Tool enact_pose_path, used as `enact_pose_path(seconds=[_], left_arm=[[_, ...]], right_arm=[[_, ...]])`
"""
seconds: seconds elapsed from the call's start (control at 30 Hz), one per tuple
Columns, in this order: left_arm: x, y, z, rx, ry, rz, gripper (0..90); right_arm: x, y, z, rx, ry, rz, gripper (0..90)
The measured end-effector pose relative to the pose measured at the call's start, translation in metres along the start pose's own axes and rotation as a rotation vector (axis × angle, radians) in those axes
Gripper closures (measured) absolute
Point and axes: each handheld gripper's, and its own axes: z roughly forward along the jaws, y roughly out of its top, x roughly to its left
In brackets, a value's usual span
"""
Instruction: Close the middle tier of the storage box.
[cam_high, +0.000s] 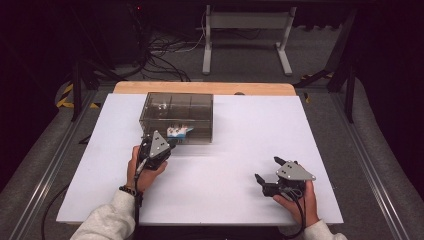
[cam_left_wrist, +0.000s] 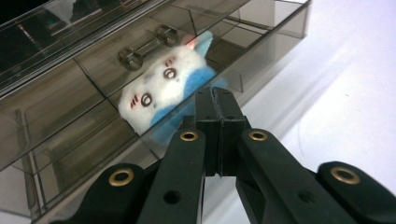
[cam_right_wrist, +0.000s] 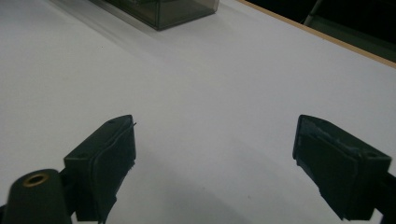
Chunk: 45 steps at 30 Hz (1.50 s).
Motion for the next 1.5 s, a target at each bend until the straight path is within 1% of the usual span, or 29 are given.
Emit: enact_pose_path(seconds=[0.07,0.1,0.13,0.17,0.2,0.23,0.27,0.3,0.33,0.4,0.43,0.47,0.5,0.6,0.67,0.8,0.93,1.0,1.07,1.13,1.23,1.43,1.5], left_arm=[[-0.001,-0.002,-0.006,0.013,-0.001,0.028,88.4],[-0.001,-0.004,-0.009,0.023,0.011,0.043,87.7],[-0.001,-0.006,-0.010,0.033,0.009,0.040,86.3],[0.001,-0.008,-0.011,0.049,0.011,0.049,86.1],[0.002,-0.010,-0.011,0.059,0.024,0.045,86.2],[0.004,-0.012,-0.011,0.063,0.025,0.038,86.4],[0.008,-0.014,-0.011,0.070,0.026,0.017,86.6],[0.010,-0.015,-0.011,0.073,0.030,0.008,86.9],[0.012,-0.016,-0.011,0.075,0.046,0.002,87.5],[0.015,-0.017,-0.010,0.070,0.051,-0.021,88.6],[0.016,-0.017,-0.009,0.071,0.056,-0.024,89.2],[0.016,-0.018,-0.007,0.076,0.067,-0.019,89.6],[0.016,-0.018,-0.005,0.076,0.079,-0.022,89.6],[0.018,-0.018,0.000,0.058,0.106,-0.049,89.8],[0.018,-0.019,0.003,0.052,0.106,-0.067,89.9],[0.015,-0.017,0.007,0.040,0.123,-0.067,89.9],[0.013,-0.015,0.010,0.031,0.120,-0.068,89.9],[0.012,-0.014,0.011,0.031,0.127,-0.066,89.9],[0.012,-0.013,0.013,0.026,0.123,-0.073,89.9],[0.011,-0.012,0.014,0.031,0.124,-0.060,89.9],[0.010,-0.011,0.016,0.034,0.125,-0.059,89.9],[0.012,-0.009,0.018,0.036,0.130,-0.066,89.9],[0.013,-0.009,0.020,0.037,0.129,-0.079,89.9]], right_arm=[[0.000,0.000,0.000,-0.001,0.000,0.002,13.7],[0.000,0.000,0.000,-0.003,-0.001,0.001,13.7],[-0.001,0.000,0.000,-0.005,0.000,0.003,13.7],[-0.001,0.000,0.000,-0.003,0.000,0.003,13.7],[-0.001,0.000,0.000,-0.001,0.000,0.002,13.7],[0.000,0.000,0.001,0.001,0.002,0.002,13.7],[0.000,0.000,0.000,0.002,0.002,-0.003,13.7],[0.000,0.000,0.000,0.003,0.002,-0.004,13.7],[0.000,0.000,0.000,0.004,0.003,-0.005,13.7],[0.000,0.000,0.000,0.002,0.003,0.001,13.7],[0.000,0.000,0.000,0.001,0.003,0.002,13.7],[-0.001,0.000,0.000,0.001,0.002,-0.002,13.7],[0.000,0.000,0.001,0.001,0.003,0.001,13.7],[0.000,0.000,0.001,0.004,0.004,-0.005,13.7],[0.001,0.000,0.001,0.003,0.005,-0.003,13.7],[0.001,0.000,0.001,0.004,0.005,-0.003,13.7],[0.001,0.000,0.001,0.004,0.005,-0.006,13.7],[0.001,0.000,0.001,0.002,0.006,-0.006,13.7],[0.001,0.000,0.001,0.004,0.005,-0.007,13.7],[0.001,0.000,0.002,0.003,0.006,-0.007,13.7],[0.002,0.000,0.002,0.003,0.006,-0.009,13.7],[0.002,0.000,0.002,0.004,0.007,-0.010,13.7],[0.002,0.000,0.002,0.006,0.007,-0.005,13.7]])
